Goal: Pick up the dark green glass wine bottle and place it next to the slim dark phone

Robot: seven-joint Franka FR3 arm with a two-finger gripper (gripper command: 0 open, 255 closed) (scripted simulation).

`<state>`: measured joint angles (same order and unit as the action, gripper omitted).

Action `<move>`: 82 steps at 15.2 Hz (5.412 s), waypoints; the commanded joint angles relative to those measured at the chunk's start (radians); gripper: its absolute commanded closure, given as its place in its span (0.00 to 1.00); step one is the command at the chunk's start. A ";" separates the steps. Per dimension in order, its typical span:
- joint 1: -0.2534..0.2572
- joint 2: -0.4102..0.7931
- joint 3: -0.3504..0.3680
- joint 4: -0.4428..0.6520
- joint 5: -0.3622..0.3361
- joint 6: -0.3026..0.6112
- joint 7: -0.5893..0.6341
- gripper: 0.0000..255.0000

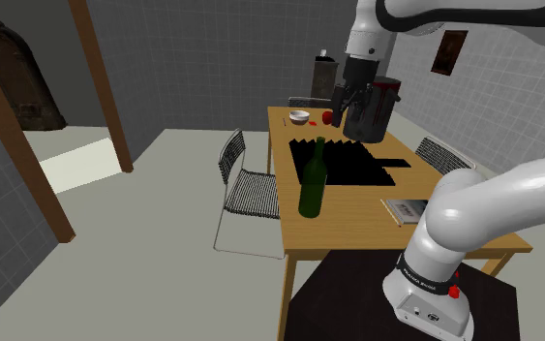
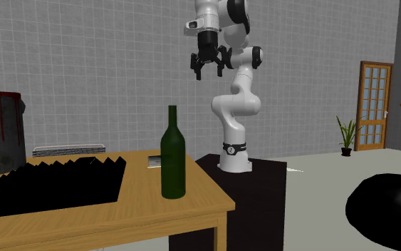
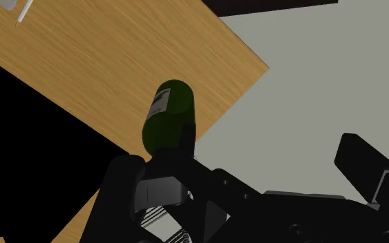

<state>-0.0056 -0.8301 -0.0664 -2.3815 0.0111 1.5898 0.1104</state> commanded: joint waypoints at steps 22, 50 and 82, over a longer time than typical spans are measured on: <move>-0.012 0.453 -0.185 0.003 -0.049 0.410 -0.220 0.00; -0.011 0.425 -0.174 0.115 -0.050 0.271 -0.211 1.00; 0.003 0.491 -0.162 0.609 -0.029 -0.159 -0.205 1.00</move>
<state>-0.0035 -0.3416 -0.2302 -1.7859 -0.0196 1.4428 -0.0978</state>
